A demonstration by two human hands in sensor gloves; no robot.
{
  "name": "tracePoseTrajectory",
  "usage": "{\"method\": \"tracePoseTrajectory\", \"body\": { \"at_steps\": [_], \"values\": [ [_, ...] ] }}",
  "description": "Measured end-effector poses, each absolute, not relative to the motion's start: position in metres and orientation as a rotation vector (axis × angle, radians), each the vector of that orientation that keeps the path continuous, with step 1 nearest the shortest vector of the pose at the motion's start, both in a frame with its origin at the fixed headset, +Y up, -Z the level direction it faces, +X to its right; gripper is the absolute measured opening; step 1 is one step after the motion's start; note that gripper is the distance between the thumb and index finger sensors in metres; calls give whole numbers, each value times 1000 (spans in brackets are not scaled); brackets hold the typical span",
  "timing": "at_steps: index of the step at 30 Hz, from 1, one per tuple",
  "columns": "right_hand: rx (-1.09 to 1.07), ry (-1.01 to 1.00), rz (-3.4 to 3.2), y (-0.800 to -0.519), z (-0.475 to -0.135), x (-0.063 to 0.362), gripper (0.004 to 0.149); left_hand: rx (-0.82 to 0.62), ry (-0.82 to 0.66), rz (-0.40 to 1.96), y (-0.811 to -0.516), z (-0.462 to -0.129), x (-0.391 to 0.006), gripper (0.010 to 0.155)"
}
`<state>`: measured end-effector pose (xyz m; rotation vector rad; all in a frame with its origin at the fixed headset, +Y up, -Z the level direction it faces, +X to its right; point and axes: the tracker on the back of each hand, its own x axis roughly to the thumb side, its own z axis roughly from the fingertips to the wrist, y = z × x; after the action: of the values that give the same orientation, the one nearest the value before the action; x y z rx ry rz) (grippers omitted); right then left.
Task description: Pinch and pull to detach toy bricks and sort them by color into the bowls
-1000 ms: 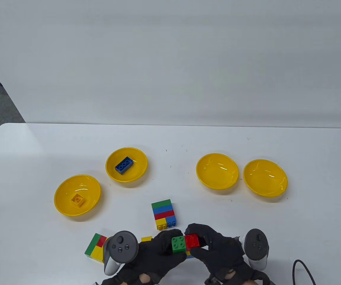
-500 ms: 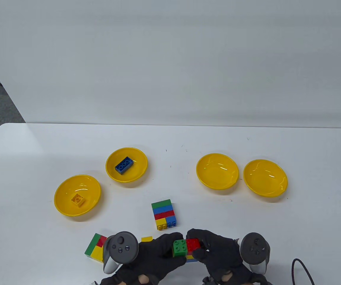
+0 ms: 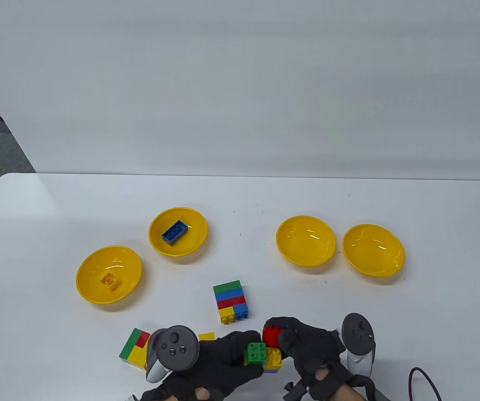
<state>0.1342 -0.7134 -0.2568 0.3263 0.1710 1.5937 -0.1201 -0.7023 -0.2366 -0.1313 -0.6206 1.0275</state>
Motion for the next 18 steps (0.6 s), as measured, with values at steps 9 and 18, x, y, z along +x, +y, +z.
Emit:
{"method": "tracePoseTrajectory", "body": {
  "at_steps": [9, 18],
  "values": [
    [144, -137, 2254, -650, -386, 181, 59, -76, -551, 1016, -696, -235, -139, 69],
    [42, 94, 2938, -692, -472, 166, 59, -44, -513, 974, -691, -240, -149, 69]
  ]
}}
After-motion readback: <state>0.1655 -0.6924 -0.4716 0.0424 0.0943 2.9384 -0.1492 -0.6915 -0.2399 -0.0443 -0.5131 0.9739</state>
